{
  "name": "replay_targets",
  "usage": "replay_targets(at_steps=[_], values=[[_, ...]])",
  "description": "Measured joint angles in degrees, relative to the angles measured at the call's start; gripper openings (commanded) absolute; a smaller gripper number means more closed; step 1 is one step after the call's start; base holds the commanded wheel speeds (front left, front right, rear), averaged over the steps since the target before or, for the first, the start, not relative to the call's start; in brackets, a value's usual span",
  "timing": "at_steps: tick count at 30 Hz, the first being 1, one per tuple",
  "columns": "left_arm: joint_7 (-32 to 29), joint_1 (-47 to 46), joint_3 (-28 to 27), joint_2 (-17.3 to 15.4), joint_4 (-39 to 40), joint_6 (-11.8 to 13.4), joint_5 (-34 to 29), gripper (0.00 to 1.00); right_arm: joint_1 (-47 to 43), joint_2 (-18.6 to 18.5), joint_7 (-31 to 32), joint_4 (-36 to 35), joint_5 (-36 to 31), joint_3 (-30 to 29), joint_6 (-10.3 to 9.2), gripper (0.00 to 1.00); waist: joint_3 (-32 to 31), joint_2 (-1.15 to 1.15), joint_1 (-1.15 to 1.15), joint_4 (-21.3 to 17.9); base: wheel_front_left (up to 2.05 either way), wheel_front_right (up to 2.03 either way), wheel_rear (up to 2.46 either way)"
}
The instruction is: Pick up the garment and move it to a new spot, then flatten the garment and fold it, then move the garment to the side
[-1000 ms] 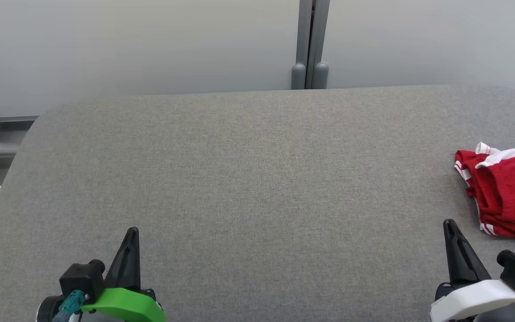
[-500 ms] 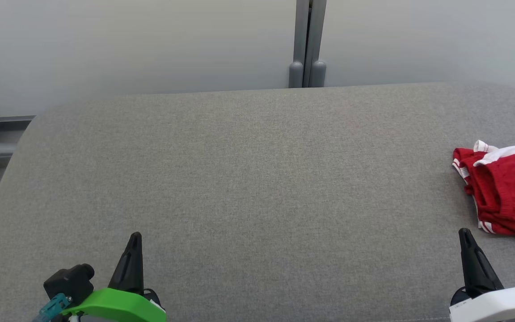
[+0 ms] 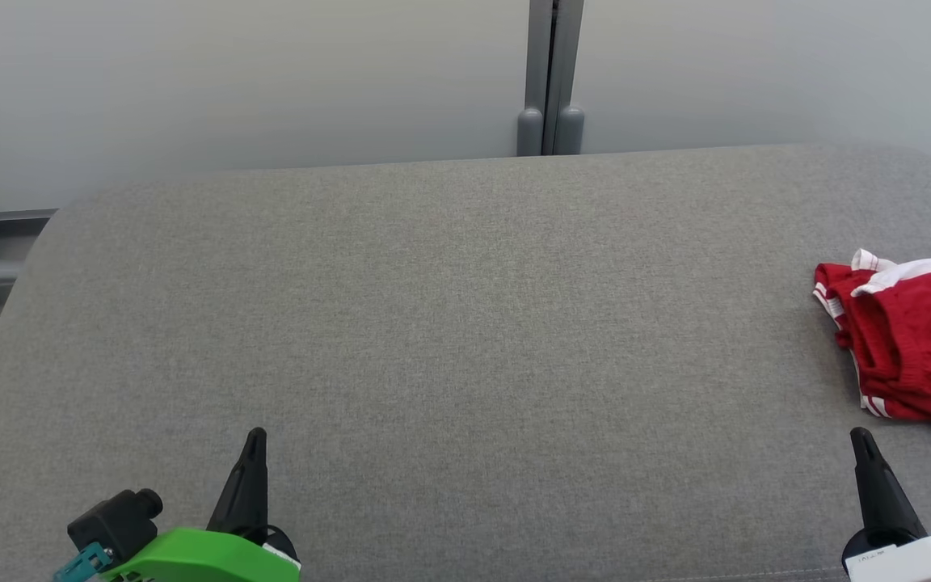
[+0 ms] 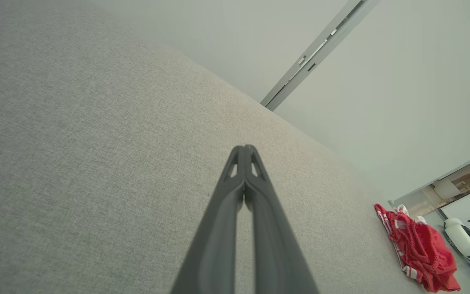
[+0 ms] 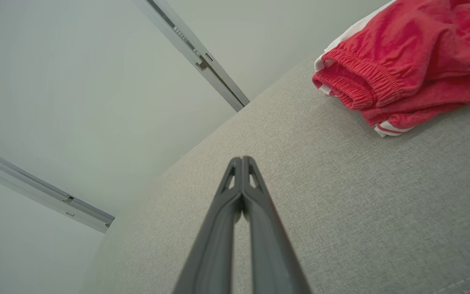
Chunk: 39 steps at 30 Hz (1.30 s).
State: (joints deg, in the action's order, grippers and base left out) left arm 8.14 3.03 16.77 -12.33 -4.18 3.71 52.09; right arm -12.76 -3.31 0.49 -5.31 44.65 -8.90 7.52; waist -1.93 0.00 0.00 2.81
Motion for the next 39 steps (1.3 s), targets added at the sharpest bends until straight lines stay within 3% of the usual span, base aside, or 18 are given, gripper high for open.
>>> replay_targets(at_steps=[39], values=[[-4.03,4.45,-4.63,4.74,4.27,-5.82,20.96,0.00,-4.03,0.57,7.11,-2.78,28.65,-5.45,-0.03,0.00,0.89,0.00,0.00,-1.23,0.00,0.00,0.00]])
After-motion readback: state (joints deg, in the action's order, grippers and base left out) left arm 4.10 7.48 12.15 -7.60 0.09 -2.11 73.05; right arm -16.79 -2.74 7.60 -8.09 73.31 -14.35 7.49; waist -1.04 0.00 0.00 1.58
